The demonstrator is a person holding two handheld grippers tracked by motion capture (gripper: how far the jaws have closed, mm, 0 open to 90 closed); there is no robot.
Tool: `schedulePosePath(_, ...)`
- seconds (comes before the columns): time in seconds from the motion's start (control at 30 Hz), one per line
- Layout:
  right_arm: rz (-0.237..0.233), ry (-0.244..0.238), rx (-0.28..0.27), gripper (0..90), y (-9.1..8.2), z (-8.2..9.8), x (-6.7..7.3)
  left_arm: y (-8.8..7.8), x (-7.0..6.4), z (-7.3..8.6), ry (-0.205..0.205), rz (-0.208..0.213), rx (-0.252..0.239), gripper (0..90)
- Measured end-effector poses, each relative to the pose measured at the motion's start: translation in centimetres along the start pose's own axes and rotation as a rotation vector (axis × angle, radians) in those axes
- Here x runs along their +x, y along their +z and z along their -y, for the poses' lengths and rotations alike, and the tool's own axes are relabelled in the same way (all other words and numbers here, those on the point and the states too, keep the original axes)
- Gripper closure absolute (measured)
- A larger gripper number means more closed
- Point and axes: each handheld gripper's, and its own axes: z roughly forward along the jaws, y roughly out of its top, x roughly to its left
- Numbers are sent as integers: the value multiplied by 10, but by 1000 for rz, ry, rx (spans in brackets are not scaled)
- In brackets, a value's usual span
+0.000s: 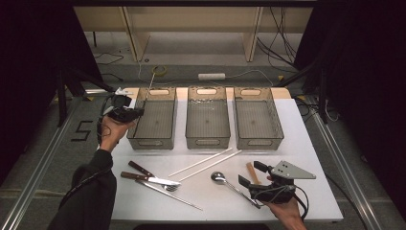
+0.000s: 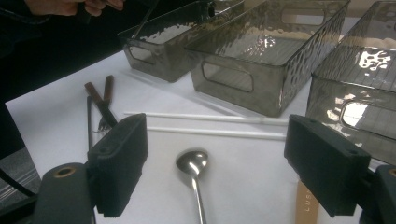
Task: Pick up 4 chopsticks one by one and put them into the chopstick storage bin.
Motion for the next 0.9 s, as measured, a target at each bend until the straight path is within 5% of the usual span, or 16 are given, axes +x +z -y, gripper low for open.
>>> schedulePosePath(0.9, -3, -3, -1, 228, 0, 0, 1, 19, 0, 21, 26, 7, 36, 830)
